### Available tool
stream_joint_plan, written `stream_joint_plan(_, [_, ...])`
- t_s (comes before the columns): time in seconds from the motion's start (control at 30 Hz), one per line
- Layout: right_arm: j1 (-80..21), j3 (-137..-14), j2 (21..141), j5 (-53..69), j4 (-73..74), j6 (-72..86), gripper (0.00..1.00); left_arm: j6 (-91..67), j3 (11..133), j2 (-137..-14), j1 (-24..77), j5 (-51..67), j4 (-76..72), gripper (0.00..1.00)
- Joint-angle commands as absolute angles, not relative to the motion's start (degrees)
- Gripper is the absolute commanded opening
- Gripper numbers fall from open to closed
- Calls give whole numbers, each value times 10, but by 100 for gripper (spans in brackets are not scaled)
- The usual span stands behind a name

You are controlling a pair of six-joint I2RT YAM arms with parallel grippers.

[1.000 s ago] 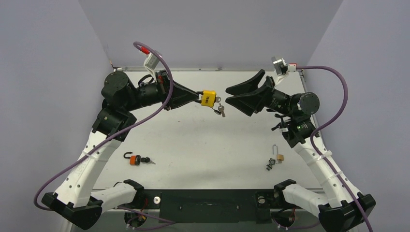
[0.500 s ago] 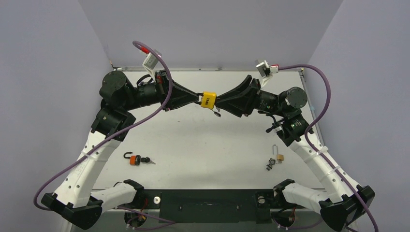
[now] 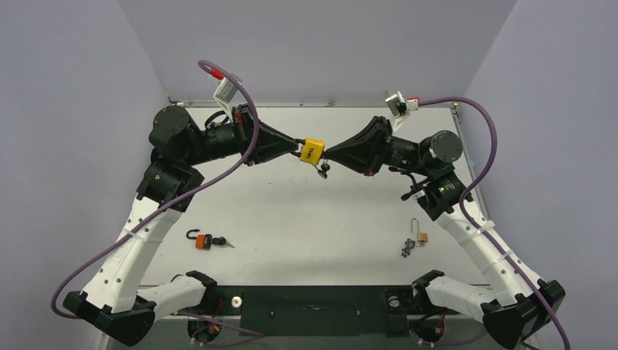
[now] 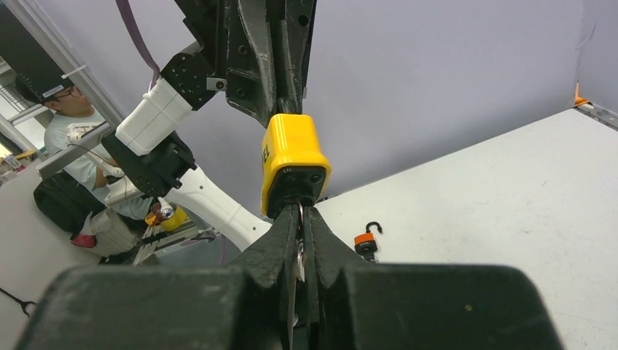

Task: Lock with the key
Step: Lock the lock, then place the key at the center of the board.

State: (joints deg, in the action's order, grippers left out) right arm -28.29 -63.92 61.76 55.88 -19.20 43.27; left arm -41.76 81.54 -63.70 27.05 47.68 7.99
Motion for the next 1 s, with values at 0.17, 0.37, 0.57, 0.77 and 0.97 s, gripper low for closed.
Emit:
stream_joint_plan(0.17, [-285,-651,604,566,-204,421,0,-423,850,-632,254,463,36,0])
stream_joint_plan(0.37, [-268,-630,591,565,-193,414,0,-420,850,-631,220,472,31,0])
stream_joint_plan(0.57, [-259,-606,576,558,-178,402,0,-421,851,-633,208,488,16,0])
stream_joint_plan(0.77, [-248,-599,568,529,-157,389,0,-417,842,-632,201,473,22,0])
stream_joint_plan(0.97, [-219,-610,576,391,-4,329,0,-403,801,-655,199,400,52,0])
